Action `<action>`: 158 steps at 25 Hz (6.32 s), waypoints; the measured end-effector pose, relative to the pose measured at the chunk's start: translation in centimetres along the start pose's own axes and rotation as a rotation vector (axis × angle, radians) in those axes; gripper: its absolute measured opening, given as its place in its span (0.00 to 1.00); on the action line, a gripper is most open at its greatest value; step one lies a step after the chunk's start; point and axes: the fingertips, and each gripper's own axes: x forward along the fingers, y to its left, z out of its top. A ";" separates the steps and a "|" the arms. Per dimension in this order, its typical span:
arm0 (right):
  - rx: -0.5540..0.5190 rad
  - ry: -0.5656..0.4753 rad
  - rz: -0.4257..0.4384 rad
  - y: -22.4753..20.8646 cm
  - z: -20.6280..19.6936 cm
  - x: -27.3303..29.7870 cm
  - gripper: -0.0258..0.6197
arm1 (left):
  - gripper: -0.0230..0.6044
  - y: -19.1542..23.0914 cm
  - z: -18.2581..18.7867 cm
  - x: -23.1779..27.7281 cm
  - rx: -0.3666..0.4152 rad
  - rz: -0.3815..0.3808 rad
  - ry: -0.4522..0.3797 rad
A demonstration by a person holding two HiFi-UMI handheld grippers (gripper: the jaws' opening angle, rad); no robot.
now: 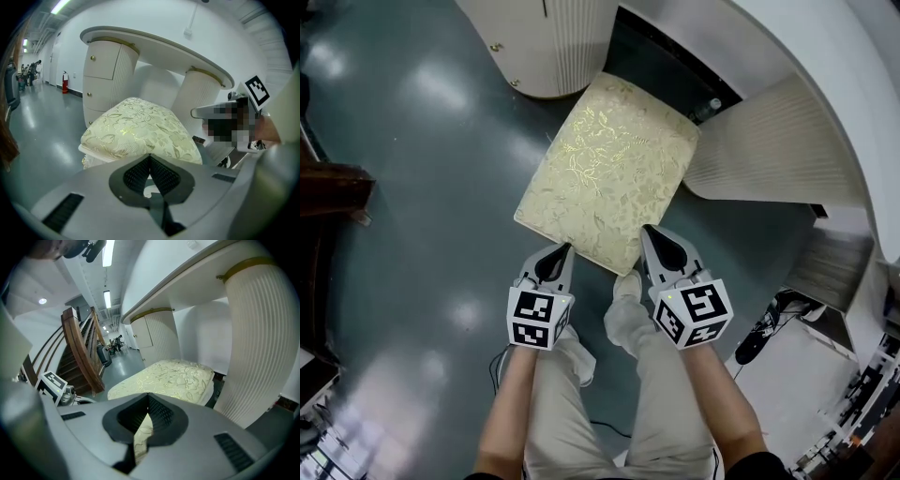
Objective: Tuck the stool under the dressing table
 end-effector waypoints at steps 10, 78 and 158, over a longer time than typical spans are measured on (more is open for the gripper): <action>0.010 0.000 -0.028 -0.9 -0.4 0.4 0.05 | 0.05 0.1 0.2 0.4 -0.021 -0.038 0.024; -0.041 -0.101 -0.111 0.8 -5.7 0.6 0.05 | 0.05 -0.9 3.7 1.0 0.006 -0.192 -0.289; -0.329 -0.363 -0.004 5.1 -7.1 0.0 0.05 | 0.05 -1.0 -1.1 2.0 0.113 -0.191 -0.447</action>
